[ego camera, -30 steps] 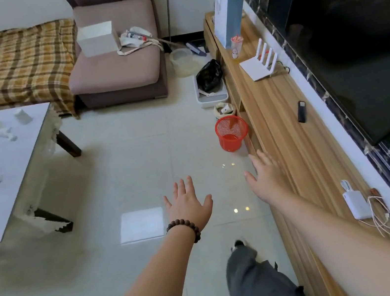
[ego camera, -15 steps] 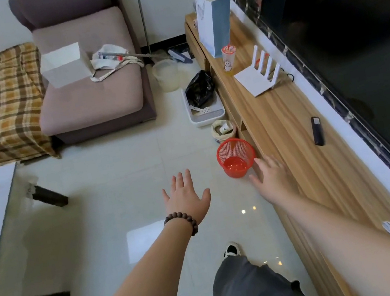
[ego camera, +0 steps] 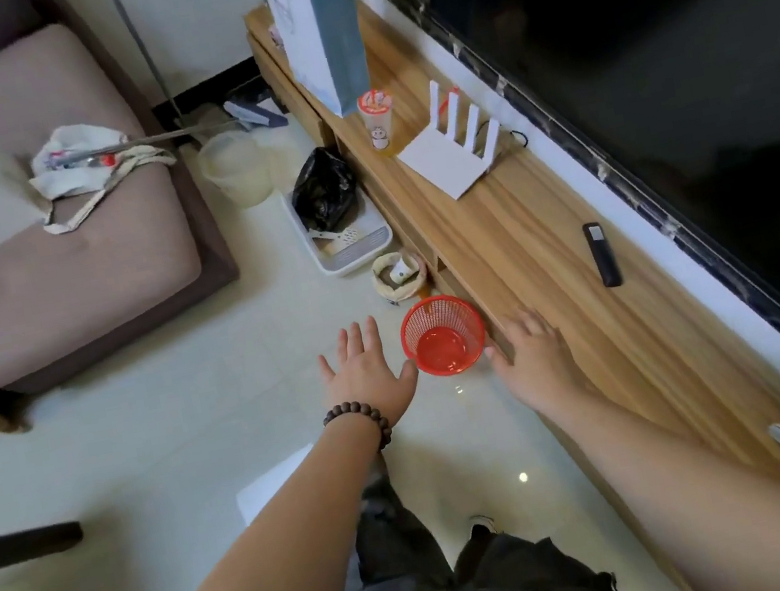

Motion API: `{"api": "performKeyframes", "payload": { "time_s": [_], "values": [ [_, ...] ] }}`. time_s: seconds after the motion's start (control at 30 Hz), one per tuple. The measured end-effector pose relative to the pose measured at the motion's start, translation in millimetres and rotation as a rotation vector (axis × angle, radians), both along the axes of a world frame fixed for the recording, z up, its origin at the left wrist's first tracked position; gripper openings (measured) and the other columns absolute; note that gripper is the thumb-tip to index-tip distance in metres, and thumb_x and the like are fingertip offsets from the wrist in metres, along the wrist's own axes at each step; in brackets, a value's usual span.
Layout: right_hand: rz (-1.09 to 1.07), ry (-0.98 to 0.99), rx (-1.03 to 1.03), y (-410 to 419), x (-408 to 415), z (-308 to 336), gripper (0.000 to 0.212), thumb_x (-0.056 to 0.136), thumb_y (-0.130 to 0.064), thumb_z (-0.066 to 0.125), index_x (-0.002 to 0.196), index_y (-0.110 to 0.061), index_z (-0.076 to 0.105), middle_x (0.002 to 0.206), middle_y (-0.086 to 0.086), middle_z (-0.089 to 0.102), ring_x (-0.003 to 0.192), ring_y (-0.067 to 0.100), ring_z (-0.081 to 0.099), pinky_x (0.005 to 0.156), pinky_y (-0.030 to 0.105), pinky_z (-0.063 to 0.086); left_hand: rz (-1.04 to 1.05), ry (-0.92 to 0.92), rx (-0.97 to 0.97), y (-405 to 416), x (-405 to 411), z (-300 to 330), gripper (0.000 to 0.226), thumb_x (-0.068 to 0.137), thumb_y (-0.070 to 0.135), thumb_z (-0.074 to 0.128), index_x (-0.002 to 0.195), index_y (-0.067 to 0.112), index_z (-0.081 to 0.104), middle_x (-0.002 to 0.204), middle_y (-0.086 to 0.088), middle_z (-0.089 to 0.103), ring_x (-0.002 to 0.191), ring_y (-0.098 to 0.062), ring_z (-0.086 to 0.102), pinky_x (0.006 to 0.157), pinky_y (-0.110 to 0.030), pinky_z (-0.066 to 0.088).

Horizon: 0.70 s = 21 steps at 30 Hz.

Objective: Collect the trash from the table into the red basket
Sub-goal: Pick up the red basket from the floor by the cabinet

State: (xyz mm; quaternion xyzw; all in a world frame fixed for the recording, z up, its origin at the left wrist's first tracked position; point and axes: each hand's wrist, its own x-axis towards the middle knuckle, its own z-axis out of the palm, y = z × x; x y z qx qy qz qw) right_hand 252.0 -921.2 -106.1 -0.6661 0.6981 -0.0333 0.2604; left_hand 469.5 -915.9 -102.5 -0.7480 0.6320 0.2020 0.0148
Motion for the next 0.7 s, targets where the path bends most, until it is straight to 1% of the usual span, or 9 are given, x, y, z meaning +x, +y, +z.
{"api": "performKeyframes", "payload": {
  "time_s": [0.13, 0.3, 0.4, 0.47, 0.53, 0.7],
  "values": [
    [-0.154, 0.017, 0.051, -35, 19, -20, 0.054, 0.093, -0.039, 0.046, 0.142, -0.016, 0.037, 0.153, 0.012, 0.029, 0.144, 0.029, 0.019, 0.116, 0.046, 0.02, -0.135, -0.001, 0.057, -66, 21, -17, 0.083, 0.079, 0.067, 0.027, 0.147, 0.023, 0.006, 0.156, -0.004, 0.012, 0.142, -0.022, 0.004, 0.11, -0.052, 0.001],
    [-0.318, 0.056, 0.112, -63, 52, -33, 0.053, 0.092, -0.035, 0.05, 0.139, -0.012, 0.04, 0.149, 0.019, 0.035, 0.141, 0.032, 0.026, 0.114, 0.045, 0.023, -0.368, -0.03, 0.086, -143, 45, -31, 0.084, 0.08, 0.065, 0.029, 0.147, 0.02, 0.006, 0.156, -0.005, 0.013, 0.142, -0.022, 0.005, 0.111, -0.054, 0.006],
    [-0.402, 0.04, 0.168, -74, 69, -36, 0.056, 0.094, -0.036, 0.047, 0.144, -0.015, 0.032, 0.153, 0.015, 0.029, 0.143, 0.031, 0.021, 0.116, 0.045, 0.021, -0.462, -0.04, 0.104, -181, 54, -36, 0.083, 0.081, 0.063, 0.032, 0.147, 0.019, 0.005, 0.156, -0.005, 0.013, 0.142, -0.022, 0.005, 0.111, -0.054, 0.006],
    [-0.425, 0.042, 0.21, -80, 76, -42, 0.058, 0.095, -0.038, 0.043, 0.147, -0.017, 0.025, 0.156, 0.012, 0.022, 0.145, 0.028, 0.015, 0.117, 0.044, 0.018, -0.499, -0.042, 0.12, -199, 58, -41, 0.083, 0.081, 0.063, 0.032, 0.147, 0.019, 0.005, 0.156, -0.005, 0.012, 0.142, -0.022, 0.005, 0.111, -0.054, 0.005],
    [-0.428, 0.06, 0.23, -87, 80, -48, 0.058, 0.096, -0.038, 0.042, 0.148, -0.018, 0.022, 0.157, 0.011, 0.021, 0.146, 0.028, 0.013, 0.117, 0.044, 0.018, -0.524, -0.038, 0.143, -212, 61, -47, 0.083, 0.082, 0.063, 0.031, 0.147, 0.019, 0.004, 0.156, -0.005, 0.012, 0.142, -0.022, 0.005, 0.111, -0.054, 0.004],
    [-0.513, 0.063, 0.245, -105, 86, -64, 0.056, 0.095, -0.038, 0.044, 0.146, -0.02, 0.027, 0.154, 0.009, 0.027, 0.144, 0.027, 0.02, 0.114, 0.045, 0.027, -0.547, -0.027, 0.198, -228, 61, -67, 0.081, 0.083, 0.061, 0.032, 0.147, 0.019, 0.005, 0.156, -0.005, 0.011, 0.142, -0.022, 0.004, 0.111, -0.053, 0.003]
  ]
}}
